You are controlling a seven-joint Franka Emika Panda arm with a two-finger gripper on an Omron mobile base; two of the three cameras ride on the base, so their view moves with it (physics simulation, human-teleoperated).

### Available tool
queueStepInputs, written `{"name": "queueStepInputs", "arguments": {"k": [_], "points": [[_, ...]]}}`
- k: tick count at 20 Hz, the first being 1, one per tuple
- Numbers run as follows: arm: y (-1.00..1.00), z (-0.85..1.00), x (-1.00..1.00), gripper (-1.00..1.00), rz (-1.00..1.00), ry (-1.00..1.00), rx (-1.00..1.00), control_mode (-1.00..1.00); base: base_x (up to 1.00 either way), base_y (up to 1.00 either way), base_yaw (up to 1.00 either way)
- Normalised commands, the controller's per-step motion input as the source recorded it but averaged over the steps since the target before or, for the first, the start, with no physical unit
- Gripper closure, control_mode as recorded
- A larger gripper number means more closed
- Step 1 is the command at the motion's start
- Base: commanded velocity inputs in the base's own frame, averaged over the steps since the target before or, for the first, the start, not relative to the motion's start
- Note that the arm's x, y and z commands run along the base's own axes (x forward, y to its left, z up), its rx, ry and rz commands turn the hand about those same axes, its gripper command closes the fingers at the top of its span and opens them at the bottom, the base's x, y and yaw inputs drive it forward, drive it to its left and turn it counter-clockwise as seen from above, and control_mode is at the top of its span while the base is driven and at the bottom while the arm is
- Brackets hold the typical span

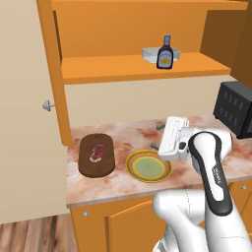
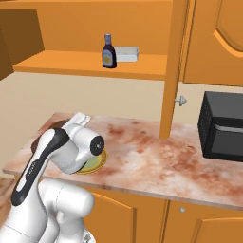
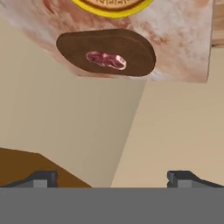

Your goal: Pick the steak from the plate and place it on the cutting board. Then pick the condiment bottle from the cabinet and place it next to the cutting board.

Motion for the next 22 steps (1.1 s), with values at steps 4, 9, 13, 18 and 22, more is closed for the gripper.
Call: {"name": "queueStepInputs", "arguments": {"k": [4, 9, 13, 18, 22], "points": [[-0.08, 0.03, 0.15, -1.0, 0.0, 0.05, 0.17, -1.0, 0.0, 0.0, 0.0], [-0.04, 0.02, 0.0, -1.0, 0.0, 0.0, 0.03, -1.0, 0.0, 0.0, 0.0], [-0.11, 0.16, 0.0, -1.0, -0.01, 0.0, 0.0, -1.0, 0.0, 0.0, 0.0], [-0.1, 0.26, -0.01, -1.0, -0.02, 0.0, 0.0, -1.0, 0.0, 0.0, 0.0], [-0.09, 0.3, 0.0, -1.0, -0.03, 0.0, 0.0, -1.0, 0.0, 0.0, 0.0]]}}
